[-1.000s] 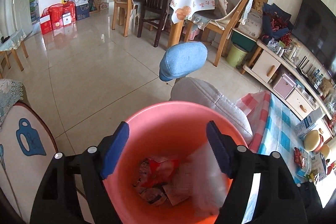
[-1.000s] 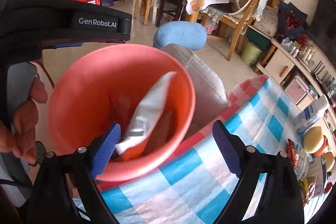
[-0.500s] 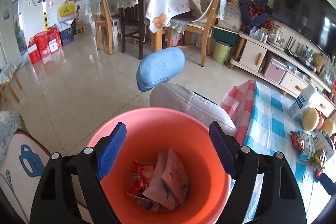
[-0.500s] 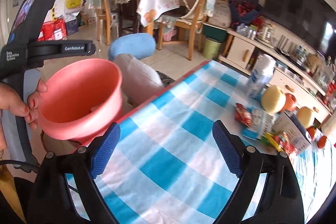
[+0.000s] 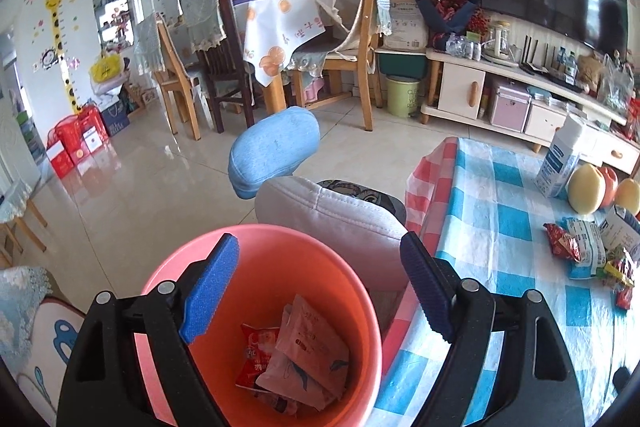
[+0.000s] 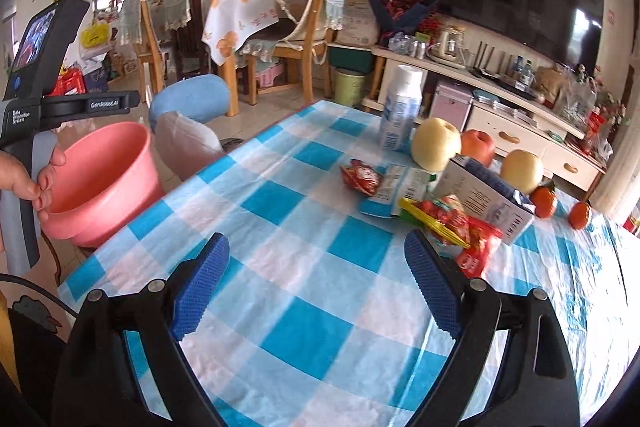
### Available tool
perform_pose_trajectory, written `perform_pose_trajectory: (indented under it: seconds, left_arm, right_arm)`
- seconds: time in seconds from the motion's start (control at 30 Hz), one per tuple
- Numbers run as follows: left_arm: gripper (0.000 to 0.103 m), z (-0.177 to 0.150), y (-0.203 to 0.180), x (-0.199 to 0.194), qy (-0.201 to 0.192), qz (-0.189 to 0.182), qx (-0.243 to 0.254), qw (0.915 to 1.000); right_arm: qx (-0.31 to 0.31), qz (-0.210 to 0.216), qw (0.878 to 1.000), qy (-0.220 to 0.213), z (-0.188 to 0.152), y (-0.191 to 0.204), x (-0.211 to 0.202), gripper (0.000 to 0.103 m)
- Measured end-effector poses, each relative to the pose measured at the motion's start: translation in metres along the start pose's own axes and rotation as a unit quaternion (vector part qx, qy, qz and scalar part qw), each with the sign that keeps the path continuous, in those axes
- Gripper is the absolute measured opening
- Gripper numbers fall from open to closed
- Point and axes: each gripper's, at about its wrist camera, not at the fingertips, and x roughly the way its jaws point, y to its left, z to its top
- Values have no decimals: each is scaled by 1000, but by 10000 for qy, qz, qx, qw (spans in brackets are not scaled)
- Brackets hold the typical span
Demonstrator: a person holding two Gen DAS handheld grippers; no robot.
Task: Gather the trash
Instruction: 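Bring both tools back over the table toward the remaining snack bags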
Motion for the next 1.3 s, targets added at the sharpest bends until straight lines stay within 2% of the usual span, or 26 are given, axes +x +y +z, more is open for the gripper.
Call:
perform_pose_trajectory:
  seconds: [0.27, 0.53, 0.7, 0.93, 1.1, 1.3]
  left_arm:
    - [83, -4, -40, -5, -119, 98, 610, 9980]
    - [83, -8, -75, -11, -277, 74, 1105, 9935]
    - [83, -6, -94, -14, -367, 32, 1219, 9919]
    - [83, -6, -119, -16, -378, -100, 1359, 9899]
    - [83, -7, -136, -20, -316, -657, 1393, 9876]
    - [83, -8, -162, -19, 4, -1785, 1278, 9756]
  right_arm:
    - [252, -305, 9989, -257, -15, -47, -7, 90]
    - [636, -467, 9961, -406, -13, -93, -9, 90]
    - [657, -599, 9949, -478, -12, -108, -11, 90]
    - [668, -691, 9948, -346, -21, -130, -6, 90]
    - [1051, -723, 9917, -184, -27, -154, -1, 90]
    - [1563, -668, 9854, -8, -29, -187, 6, 90]
